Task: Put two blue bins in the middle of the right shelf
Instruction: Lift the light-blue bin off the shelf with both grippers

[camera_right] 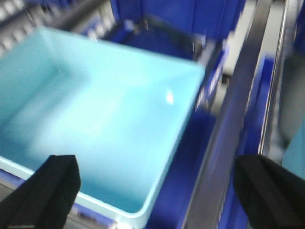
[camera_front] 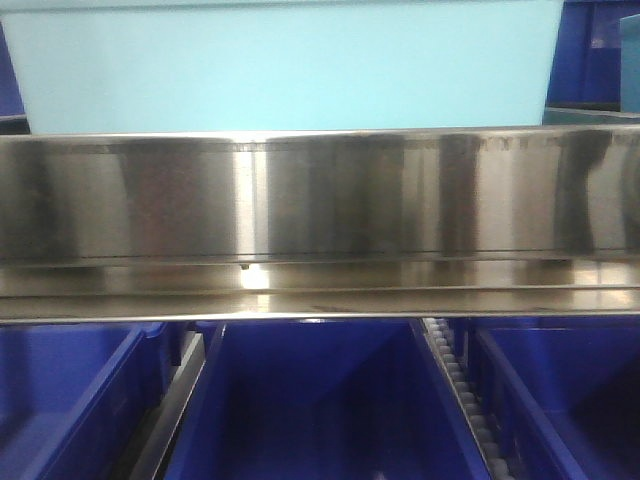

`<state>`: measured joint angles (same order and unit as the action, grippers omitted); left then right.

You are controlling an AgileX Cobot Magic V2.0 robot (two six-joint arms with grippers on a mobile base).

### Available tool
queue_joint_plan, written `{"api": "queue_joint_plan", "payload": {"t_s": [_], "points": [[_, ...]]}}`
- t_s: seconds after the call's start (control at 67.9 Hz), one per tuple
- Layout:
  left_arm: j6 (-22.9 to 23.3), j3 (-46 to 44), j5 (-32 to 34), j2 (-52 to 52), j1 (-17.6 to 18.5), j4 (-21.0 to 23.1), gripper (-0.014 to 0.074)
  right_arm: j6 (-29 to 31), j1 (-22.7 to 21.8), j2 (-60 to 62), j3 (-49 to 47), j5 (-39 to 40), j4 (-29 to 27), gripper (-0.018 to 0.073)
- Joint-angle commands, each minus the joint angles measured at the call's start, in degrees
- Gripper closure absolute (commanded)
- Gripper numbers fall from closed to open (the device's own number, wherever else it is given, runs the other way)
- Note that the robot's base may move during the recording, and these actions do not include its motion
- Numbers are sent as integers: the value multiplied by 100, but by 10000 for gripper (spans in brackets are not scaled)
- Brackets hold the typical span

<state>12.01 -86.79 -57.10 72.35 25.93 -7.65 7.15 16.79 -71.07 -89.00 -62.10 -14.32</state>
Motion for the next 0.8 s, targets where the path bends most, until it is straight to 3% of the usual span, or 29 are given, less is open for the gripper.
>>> {"api": "queue_joint_plan", "payload": {"t_s": [0.0, 0.118, 0.427, 0.78], "points": [[1, -308, -234, 378, -263, 278, -5, -578, 34, -487, -527, -588, 584, -9], [-155, -446, -407, 837, -431, 349, -5, -1002, 254, -1066, -910, -787, 1271, -9], [-280, -471, -780, 1792, -419, 544, -5, -1082, 451, -2077, -965, -319, 798, -9], [-280, -483, -769, 2250, -419, 660, -5, -1175, 451, -2759, -965, -191, 798, -9]]}}
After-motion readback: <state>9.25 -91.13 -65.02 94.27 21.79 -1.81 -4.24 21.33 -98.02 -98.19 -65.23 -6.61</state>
